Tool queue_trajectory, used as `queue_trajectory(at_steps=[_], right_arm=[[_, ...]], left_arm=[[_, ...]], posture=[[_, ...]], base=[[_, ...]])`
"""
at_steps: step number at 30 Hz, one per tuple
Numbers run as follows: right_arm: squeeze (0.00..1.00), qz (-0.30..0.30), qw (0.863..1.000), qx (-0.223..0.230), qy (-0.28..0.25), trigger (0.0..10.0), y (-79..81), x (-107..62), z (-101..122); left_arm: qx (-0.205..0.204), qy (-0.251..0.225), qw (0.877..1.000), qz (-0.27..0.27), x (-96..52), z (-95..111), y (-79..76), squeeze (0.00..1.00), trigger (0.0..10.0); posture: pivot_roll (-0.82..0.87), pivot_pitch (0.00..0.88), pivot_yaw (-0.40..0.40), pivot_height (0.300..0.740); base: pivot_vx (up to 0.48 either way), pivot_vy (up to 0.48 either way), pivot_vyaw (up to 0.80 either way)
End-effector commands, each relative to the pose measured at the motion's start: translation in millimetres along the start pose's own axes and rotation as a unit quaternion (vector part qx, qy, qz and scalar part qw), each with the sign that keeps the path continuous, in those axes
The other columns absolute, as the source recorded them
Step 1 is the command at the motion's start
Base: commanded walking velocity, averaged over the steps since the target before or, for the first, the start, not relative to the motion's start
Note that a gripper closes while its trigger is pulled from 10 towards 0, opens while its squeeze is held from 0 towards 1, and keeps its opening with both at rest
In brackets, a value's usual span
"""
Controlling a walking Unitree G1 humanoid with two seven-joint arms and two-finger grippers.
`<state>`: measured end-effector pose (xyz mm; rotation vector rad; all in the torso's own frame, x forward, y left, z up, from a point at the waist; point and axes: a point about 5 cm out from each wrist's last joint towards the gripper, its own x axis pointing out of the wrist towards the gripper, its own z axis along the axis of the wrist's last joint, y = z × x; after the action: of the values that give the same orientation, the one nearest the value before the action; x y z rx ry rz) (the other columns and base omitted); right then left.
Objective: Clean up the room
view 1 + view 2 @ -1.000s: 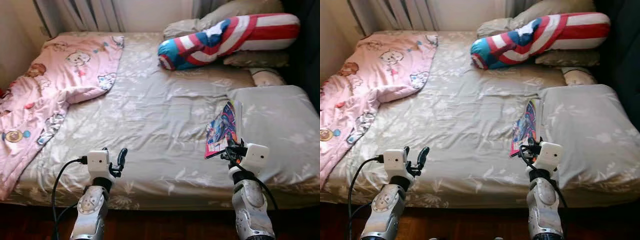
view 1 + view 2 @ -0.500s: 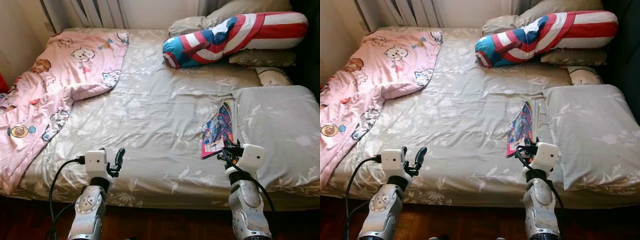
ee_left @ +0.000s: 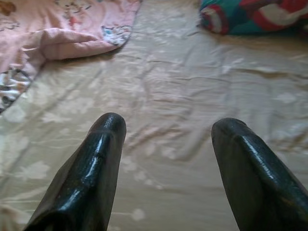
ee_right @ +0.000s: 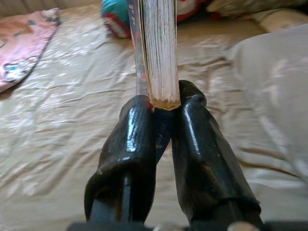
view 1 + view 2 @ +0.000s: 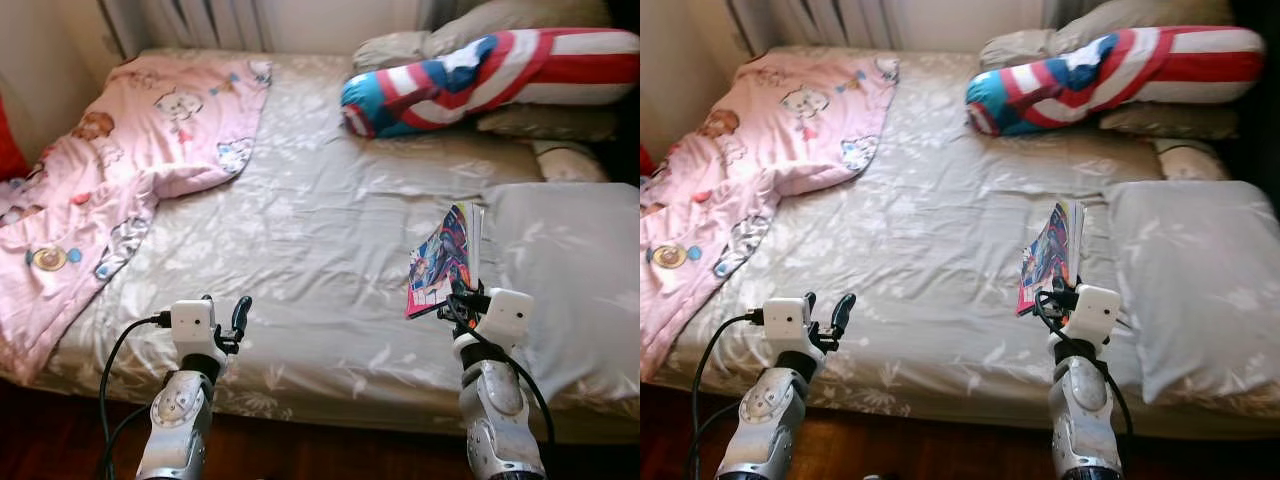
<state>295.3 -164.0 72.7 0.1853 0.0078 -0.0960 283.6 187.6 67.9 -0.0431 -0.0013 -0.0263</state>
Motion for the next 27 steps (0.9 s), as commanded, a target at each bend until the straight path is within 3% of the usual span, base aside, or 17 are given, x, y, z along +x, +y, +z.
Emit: queue_trajectory(at_steps=[1, 27], right_arm=[[0.0, -0.011, 1.0, -0.005, -0.007, 10.0, -5.9, 0.4, 2.3], [0.0, -0.008, 1.0, -0.004, -0.016, 10.0, -4.9, 2.2, 4.9]], left_arm=[[-0.007, 0.0, 1.0, -0.002, -0.4, 0.5, -2.8, 0.0, 10.0], [-0.01, -0.007, 1.0, -0.003, -1.6, 3.9, -2.1, 0.0, 10.0]], posture=[[-0.03, 0.178, 0.008, 0.74], [-0.03, 0.181, 0.008, 0.74]], base=[[0.281, 0.0, 0.0], [0.033, 0.0, 0.0]])
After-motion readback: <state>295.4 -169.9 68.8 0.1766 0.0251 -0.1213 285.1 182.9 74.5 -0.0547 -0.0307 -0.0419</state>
